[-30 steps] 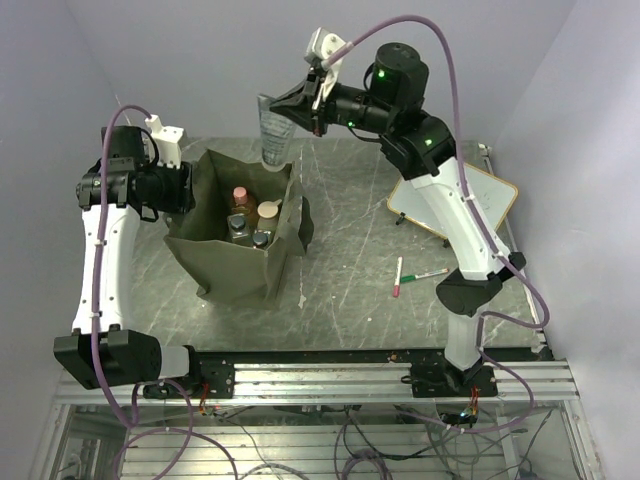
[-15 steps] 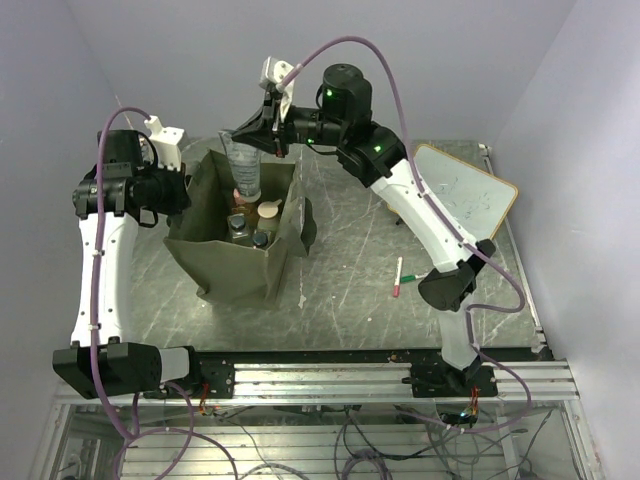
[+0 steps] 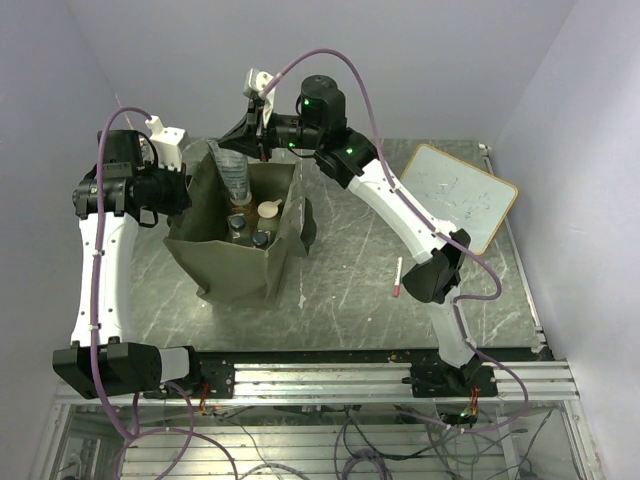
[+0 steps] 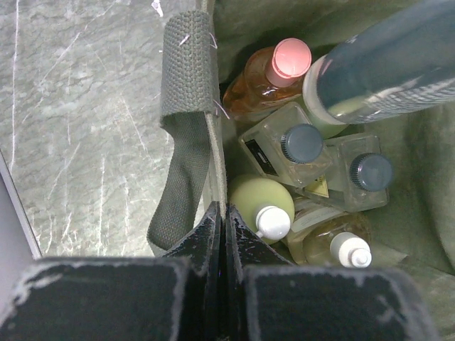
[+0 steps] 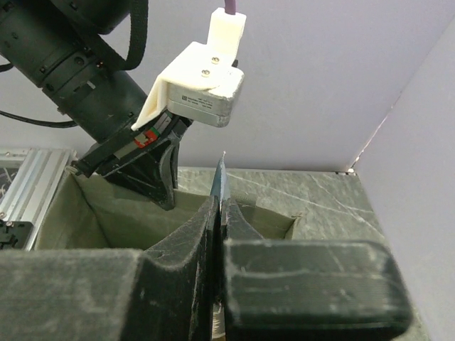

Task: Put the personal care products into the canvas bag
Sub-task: Place the care product in the canvas bag.

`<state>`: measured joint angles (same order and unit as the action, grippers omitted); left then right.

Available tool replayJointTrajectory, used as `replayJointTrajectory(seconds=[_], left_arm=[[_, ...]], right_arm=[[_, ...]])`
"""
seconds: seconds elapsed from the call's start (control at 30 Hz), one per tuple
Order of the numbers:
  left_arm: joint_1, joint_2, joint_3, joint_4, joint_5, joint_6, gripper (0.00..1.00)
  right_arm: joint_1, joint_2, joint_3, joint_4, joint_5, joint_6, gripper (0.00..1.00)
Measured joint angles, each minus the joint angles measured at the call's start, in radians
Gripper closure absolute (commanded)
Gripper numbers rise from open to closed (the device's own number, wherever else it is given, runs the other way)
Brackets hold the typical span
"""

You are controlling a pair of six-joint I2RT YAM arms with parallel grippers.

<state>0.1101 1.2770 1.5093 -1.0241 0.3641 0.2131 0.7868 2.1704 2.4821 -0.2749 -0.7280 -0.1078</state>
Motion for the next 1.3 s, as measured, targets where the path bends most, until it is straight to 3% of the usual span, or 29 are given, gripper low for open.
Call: replayJointTrajectory(seconds=[1.3], left_arm=[[0.000,0.008,0.000,0.003,0.001,-0.011,0.93]], right_arm=[[-0.020,-0.003,-0.066,-0.023,0.067,-0.121,1.00]])
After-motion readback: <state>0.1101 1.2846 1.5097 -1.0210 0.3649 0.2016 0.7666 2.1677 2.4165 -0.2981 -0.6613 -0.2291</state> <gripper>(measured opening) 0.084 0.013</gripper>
